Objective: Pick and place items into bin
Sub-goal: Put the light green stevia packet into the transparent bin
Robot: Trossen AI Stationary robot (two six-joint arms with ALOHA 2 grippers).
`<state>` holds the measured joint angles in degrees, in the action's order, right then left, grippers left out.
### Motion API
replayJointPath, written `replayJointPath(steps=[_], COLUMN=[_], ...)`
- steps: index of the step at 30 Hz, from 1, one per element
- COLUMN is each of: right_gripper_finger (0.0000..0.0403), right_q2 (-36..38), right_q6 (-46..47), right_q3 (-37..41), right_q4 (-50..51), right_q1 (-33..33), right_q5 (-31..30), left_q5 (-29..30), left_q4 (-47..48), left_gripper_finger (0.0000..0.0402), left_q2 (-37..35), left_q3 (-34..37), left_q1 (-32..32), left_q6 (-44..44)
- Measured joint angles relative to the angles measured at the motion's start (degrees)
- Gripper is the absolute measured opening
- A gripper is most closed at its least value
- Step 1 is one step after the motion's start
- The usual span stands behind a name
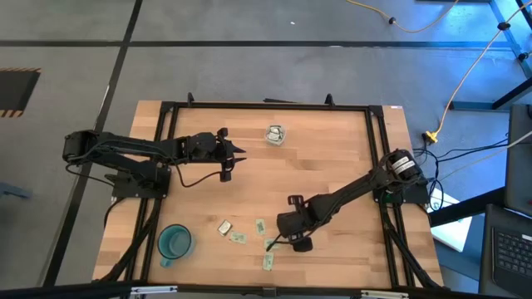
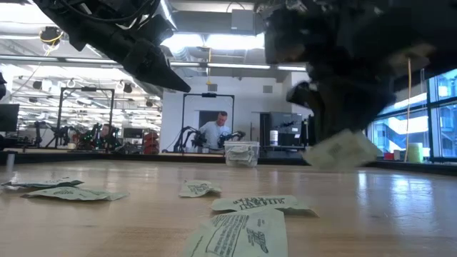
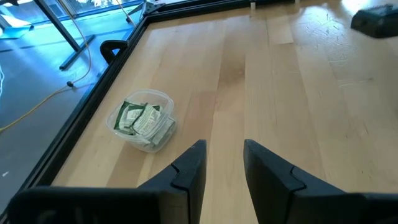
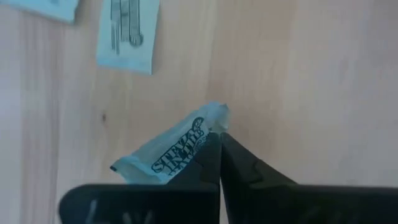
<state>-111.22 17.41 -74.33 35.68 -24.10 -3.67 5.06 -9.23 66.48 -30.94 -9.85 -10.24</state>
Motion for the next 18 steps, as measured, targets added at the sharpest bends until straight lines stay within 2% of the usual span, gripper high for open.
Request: replayJointPath(steps=[3,10,14,18], right_gripper_finger=[0.0001,0.0,0.0,0.0], right_q2=[0.05,0.25,0.29,0.31], right_q6=[-1.23,-8.01,-17.74,-28.92], right_q3=[-3.81,-14.01,-17.43,-17.35], right_q4=[6.55,24.49,25.22,20.4], right_q1=[0.29,6.27,12.43,20.23], right_q5=[-1.74,-12.33,-14.79,-18.32], left_q5=[-0.02,-0.28,-0.31,-0.34], left_q4=[0.04,0.7,1.77,3.49], left_gripper_finger=[0.0102,0.0102,0.0102,0.0102], left_q2=[0.0,0.0,0.0,0.0], left_q3=[0.0,-0.06,-0.07,-0.07], left_q1=[0.0,0.0,0.0,0.0], left_q6=[0.01,0.01,0.0,0.01])
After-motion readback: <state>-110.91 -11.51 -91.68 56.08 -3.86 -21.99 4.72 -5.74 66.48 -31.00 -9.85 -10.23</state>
